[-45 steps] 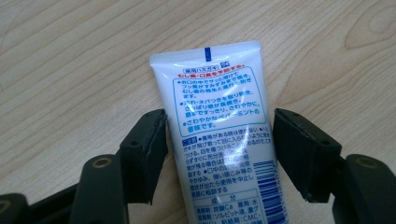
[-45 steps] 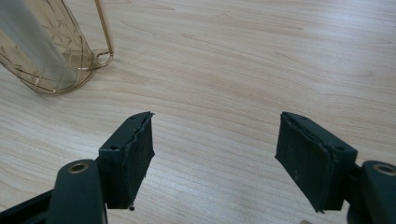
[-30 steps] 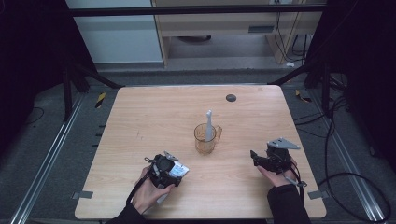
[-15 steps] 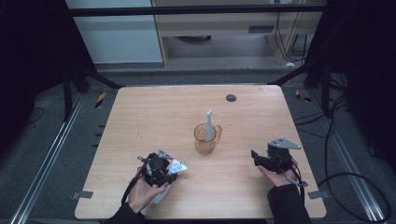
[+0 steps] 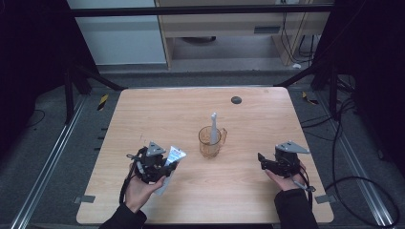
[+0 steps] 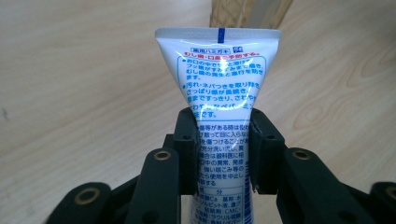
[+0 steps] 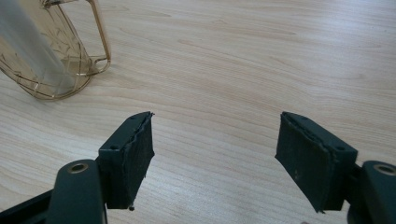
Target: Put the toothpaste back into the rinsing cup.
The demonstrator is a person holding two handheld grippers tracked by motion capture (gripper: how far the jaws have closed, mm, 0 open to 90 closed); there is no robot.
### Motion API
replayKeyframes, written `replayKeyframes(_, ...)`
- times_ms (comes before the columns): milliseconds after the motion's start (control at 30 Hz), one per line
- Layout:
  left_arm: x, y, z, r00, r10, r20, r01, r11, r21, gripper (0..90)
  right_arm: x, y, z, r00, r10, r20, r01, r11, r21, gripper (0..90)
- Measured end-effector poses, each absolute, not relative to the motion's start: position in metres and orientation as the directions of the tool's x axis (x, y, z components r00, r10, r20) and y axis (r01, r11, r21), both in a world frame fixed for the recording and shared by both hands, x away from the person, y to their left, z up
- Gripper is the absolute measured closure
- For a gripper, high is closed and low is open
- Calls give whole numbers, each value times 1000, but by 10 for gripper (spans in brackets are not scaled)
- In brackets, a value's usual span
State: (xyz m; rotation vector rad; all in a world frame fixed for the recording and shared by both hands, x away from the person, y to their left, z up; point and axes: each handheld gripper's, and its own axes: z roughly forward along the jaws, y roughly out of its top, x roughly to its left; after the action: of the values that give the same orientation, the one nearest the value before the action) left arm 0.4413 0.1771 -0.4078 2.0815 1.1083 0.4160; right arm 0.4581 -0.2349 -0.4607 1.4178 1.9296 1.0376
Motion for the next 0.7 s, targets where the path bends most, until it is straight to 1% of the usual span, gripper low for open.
replayKeyframes(133, 447, 175, -398, 572, 819, -46, 547, -339, 765, 683, 458, -235, -461, -311, 950, 28, 546, 155, 823, 270)
replayKeyframes(400, 461, 167, -383, 560, 828, -37, 505, -305, 807, 684, 458, -236, -462, -307, 951, 20, 538, 156, 828, 256)
replayKeyframes(700, 476, 160, -365, 536, 843, -48, 449, -237, 861, 683, 459, -237, -463, -309, 951, 15, 535, 161, 829, 253)
